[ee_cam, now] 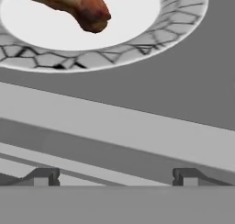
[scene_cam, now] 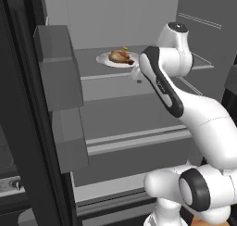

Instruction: Retrieve the chicken drumstick from the fridge and place it on the saucepan with marinade on the stove.

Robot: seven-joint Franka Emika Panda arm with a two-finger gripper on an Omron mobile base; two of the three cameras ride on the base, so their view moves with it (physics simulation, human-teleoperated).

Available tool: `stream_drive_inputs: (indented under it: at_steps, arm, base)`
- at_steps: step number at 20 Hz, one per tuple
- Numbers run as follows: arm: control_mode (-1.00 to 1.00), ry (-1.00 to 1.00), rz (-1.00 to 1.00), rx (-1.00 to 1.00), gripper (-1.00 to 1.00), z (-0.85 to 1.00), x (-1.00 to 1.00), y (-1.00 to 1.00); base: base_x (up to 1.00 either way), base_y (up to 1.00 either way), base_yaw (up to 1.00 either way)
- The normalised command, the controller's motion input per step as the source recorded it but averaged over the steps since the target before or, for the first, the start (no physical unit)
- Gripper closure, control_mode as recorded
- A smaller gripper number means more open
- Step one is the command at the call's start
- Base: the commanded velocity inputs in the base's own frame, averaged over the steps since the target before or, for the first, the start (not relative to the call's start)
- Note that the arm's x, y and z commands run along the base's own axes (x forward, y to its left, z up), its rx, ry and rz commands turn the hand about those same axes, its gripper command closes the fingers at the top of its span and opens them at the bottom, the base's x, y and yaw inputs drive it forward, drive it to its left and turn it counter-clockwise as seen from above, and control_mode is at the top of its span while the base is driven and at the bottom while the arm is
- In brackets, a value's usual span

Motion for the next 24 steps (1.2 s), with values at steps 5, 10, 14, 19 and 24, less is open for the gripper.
stream_drive_inputs:
  at_steps: [5,10,14,19,24]
  arm:
    - [-1.0,-0.03,0.0,0.0,-1.0,0.44,0.06,0.22]
    - [-1.0,-0.31,0.0,0.0,-1.0,0.29,-0.08,0.04]
    - [-1.0,-0.36,0.0,0.0,-1.0,0.49,-0.29,0.0]
    - [-1.0,-0.13,0.0,0.0,-1.0,0.15,-0.04,0.0]
    - [-1.0,0.0,0.0,0.0,-1.0,0.0,0.16,0.05]
  base:
    - [0.0,0.0,0.0]
    - [0.0,0.0,0.0]
    - [0.0,0.0,0.0]
    - [0.0,0.0,0.0]
    - [0.0,0.0,0.0]
